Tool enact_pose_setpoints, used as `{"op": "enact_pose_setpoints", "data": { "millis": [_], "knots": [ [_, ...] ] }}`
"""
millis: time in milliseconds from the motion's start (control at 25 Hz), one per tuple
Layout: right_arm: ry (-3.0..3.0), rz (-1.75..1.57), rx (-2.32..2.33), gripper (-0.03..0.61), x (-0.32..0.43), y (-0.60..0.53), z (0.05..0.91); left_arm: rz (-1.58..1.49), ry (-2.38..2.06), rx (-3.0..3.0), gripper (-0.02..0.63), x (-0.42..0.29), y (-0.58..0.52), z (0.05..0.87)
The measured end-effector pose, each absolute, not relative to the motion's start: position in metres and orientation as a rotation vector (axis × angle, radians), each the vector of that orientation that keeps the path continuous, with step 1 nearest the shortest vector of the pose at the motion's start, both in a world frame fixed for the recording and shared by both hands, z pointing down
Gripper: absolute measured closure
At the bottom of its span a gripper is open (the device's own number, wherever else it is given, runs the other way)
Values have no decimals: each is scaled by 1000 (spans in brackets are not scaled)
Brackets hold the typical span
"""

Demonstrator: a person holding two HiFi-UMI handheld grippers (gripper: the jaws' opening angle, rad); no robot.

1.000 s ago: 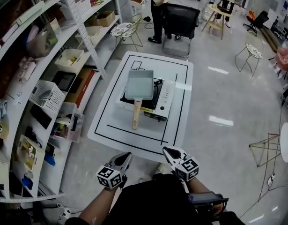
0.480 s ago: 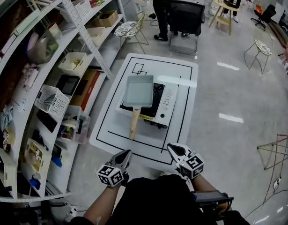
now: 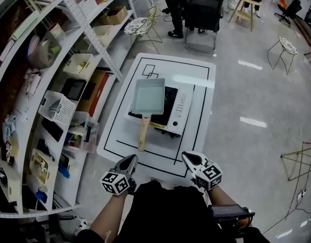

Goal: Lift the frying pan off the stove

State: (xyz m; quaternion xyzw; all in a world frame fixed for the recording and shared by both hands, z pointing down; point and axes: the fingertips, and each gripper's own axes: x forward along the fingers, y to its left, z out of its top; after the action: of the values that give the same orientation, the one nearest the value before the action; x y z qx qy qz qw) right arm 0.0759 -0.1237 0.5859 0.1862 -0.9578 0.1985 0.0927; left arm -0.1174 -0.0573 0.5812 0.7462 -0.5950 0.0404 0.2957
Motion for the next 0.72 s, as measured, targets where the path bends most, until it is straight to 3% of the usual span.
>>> {"op": "enact_pose_setpoints", "data": {
  "millis": [720],
  "knots": [
    [-2793, 563, 862, 554, 57, -143, 575, -5, -1296, 2095, 603, -152, -112, 575]
  ]
}}
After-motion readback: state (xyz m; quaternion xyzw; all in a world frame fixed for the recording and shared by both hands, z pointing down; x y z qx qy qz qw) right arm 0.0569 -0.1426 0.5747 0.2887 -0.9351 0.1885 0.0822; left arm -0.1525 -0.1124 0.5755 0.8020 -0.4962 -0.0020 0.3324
